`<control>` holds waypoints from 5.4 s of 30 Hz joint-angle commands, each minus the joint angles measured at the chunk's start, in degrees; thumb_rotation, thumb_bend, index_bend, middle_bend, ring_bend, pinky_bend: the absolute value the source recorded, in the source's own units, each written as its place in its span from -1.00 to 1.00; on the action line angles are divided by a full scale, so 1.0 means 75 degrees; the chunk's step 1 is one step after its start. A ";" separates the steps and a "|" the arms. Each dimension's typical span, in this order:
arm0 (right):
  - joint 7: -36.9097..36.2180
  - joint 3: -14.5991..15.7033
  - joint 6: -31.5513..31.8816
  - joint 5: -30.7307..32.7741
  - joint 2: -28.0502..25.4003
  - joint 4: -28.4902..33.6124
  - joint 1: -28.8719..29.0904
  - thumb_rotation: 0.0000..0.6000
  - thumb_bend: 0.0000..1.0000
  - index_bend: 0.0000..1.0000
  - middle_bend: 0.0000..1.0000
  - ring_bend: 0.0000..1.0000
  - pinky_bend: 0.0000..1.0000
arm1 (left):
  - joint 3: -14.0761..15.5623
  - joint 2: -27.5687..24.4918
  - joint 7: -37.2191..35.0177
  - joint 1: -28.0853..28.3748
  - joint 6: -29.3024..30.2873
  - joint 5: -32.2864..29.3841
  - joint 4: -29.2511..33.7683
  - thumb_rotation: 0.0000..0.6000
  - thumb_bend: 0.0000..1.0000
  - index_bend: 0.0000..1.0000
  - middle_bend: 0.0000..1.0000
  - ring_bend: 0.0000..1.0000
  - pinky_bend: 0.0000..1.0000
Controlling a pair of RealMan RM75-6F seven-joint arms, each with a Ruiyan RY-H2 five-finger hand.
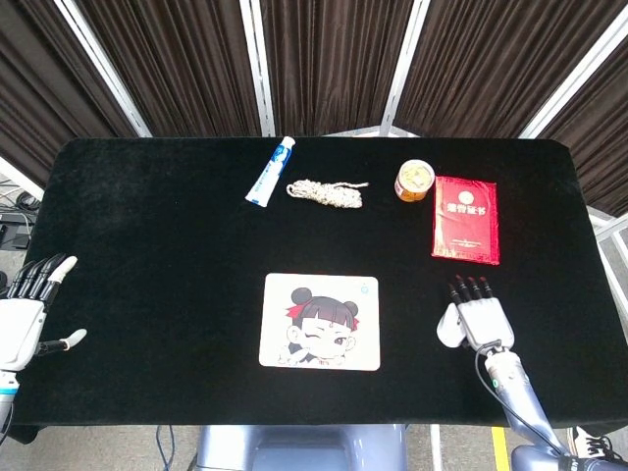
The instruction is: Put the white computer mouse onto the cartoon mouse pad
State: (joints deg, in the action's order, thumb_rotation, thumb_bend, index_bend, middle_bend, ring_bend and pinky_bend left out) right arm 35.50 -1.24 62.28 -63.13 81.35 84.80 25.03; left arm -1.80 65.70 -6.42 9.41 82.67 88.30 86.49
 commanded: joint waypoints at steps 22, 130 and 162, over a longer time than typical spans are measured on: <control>-0.0317 -0.0148 0.0039 -0.0321 0.0597 -0.0590 0.0080 1.00 -0.73 -0.26 -0.70 -1.00 -0.95 | -0.0022 -0.0037 -0.0001 0.0018 -0.0127 -0.0157 0.0080 1.00 -0.74 -1.00 -1.00 -1.00 -1.00; -0.0301 0.0496 0.0268 -0.5367 0.2440 -0.2858 0.2218 1.00 -0.73 -0.63 -1.00 -1.00 -1.00 | -0.0412 -0.0031 0.0402 -0.0108 -0.0252 -0.1050 0.0377 1.00 -0.72 -1.00 -1.00 -1.00 -1.00; -0.3368 0.0265 0.3100 -0.2316 -0.1920 0.1373 -0.1744 1.00 -0.77 -0.85 -1.00 -1.00 -1.00 | -0.0287 0.0085 0.0511 -0.0116 0.0010 -0.0541 0.0054 1.00 -0.72 -1.00 -1.00 -1.00 -1.00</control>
State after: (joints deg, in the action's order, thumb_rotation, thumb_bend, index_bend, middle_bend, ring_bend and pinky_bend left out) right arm 12.41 -0.06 84.34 -79.78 67.99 95.74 13.56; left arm -4.00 66.28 -2.63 8.54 82.66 84.16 86.99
